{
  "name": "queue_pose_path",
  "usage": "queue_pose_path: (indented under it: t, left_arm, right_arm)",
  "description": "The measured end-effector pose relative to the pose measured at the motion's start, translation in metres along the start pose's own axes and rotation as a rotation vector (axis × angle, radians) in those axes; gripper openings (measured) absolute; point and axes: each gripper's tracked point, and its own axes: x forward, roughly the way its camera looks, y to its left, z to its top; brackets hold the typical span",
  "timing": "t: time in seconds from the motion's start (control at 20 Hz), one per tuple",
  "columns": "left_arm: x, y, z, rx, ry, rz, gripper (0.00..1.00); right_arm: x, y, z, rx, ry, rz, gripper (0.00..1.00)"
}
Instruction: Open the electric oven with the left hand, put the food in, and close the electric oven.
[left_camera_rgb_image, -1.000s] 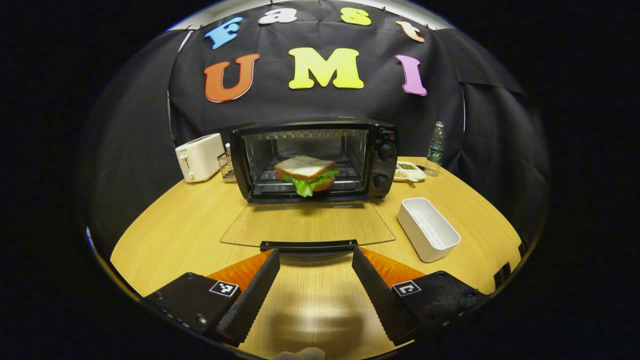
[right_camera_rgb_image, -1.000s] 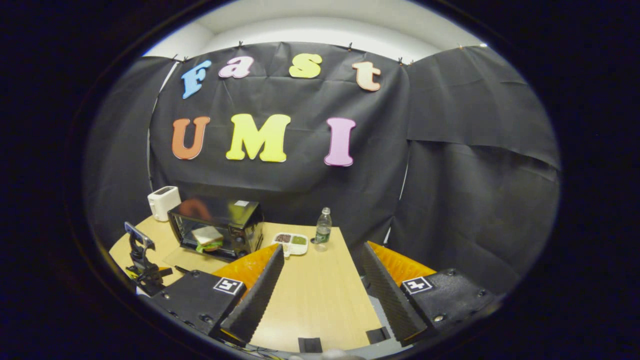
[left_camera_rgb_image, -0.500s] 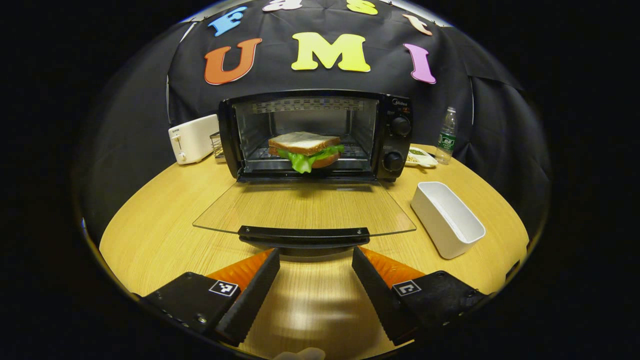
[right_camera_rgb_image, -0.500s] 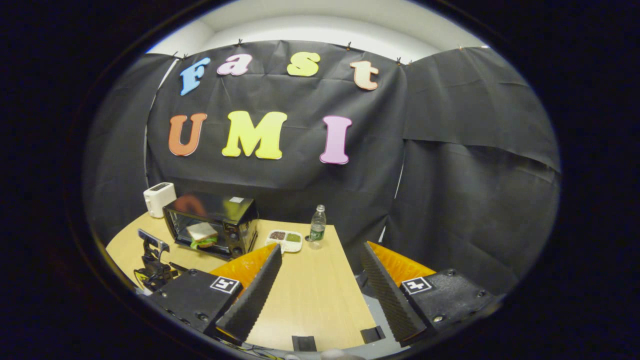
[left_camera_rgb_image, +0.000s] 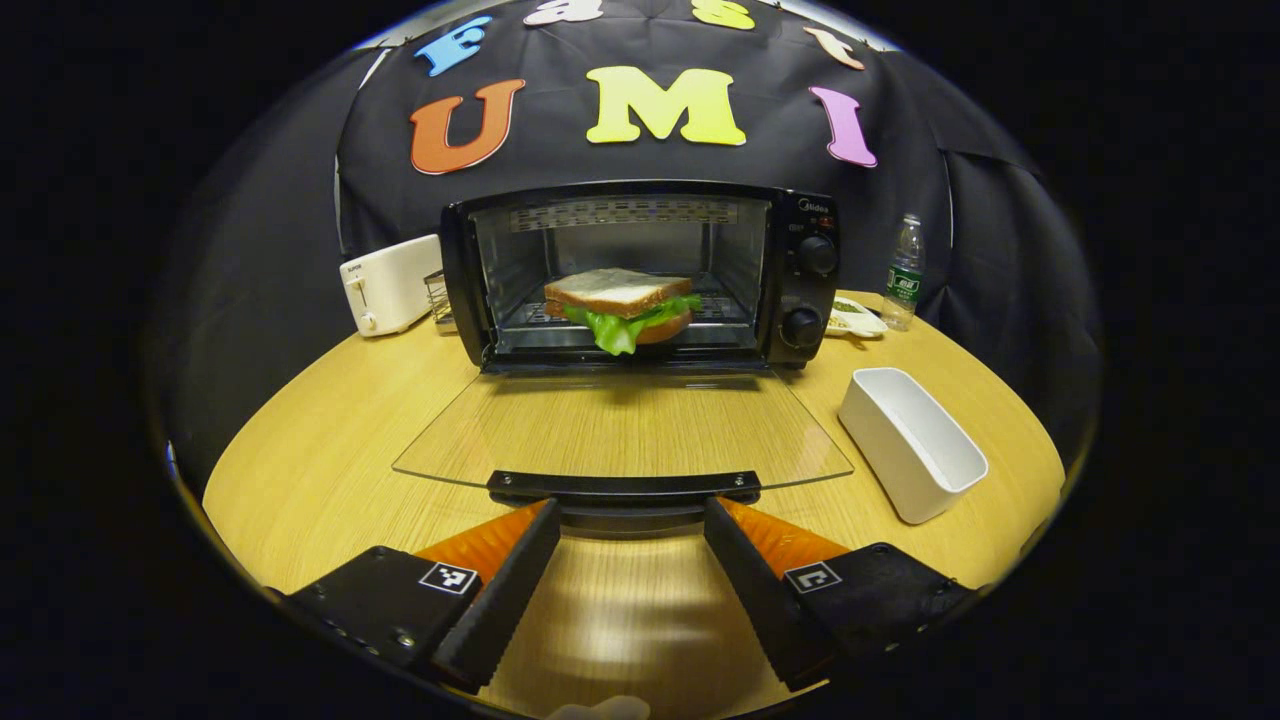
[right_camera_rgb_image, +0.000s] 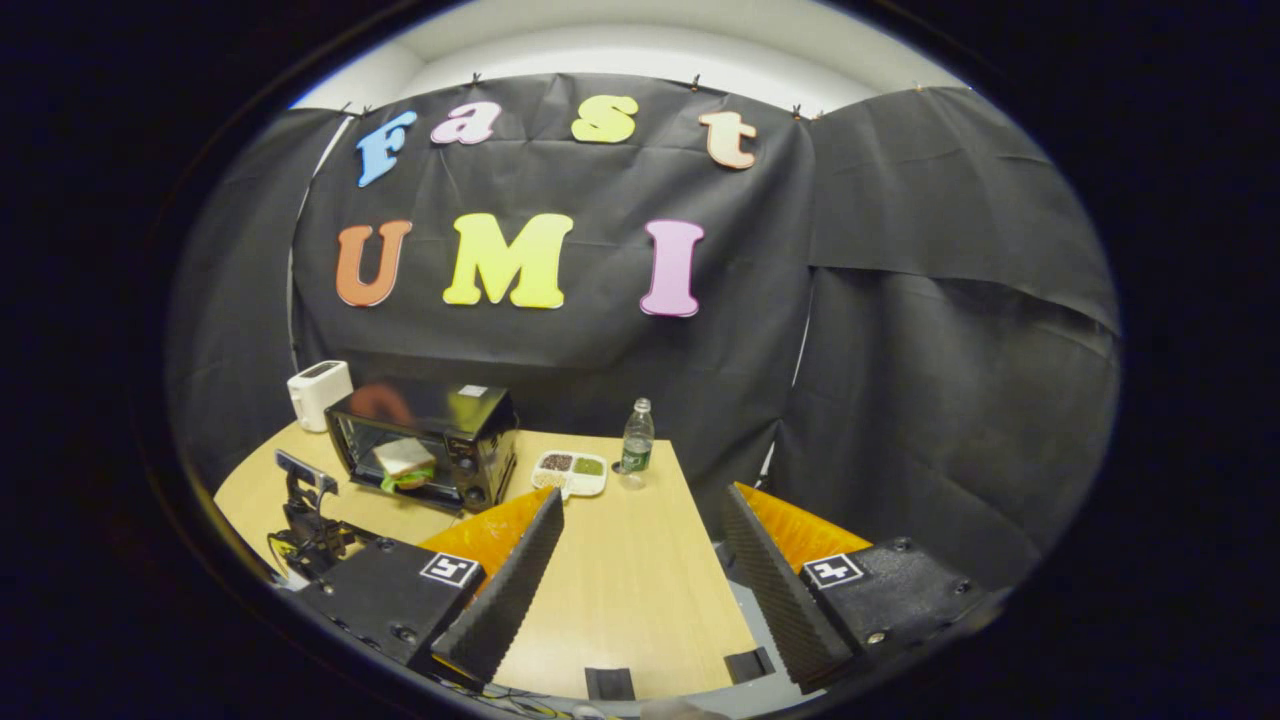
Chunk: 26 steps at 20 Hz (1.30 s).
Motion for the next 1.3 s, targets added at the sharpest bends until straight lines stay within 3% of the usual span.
queue_pose_path:
  t: [0.5, 1.0, 1.3]
  left_arm:
    - [-0.012, 0.005, 0.037, 0.004, -0.035, -0.005, 0.95]
    - [-0.014, 0.008, 0.122, 0.069, -0.157, 0.002, 0.96]
    - [0.003, 0.013, 0.165, 0.049, -0.195, -0.001, 0.96]
  right_arm:
    - [0.007, 0.011, 0.015, 0.007, -0.015, 0.027, 1.00]
    - [0.013, 0.009, 0.032, 0.052, -0.040, 0.014, 1.00]
    - [0.016, 0.009, 0.039, 0.074, -0.048, 0.001, 1.00]
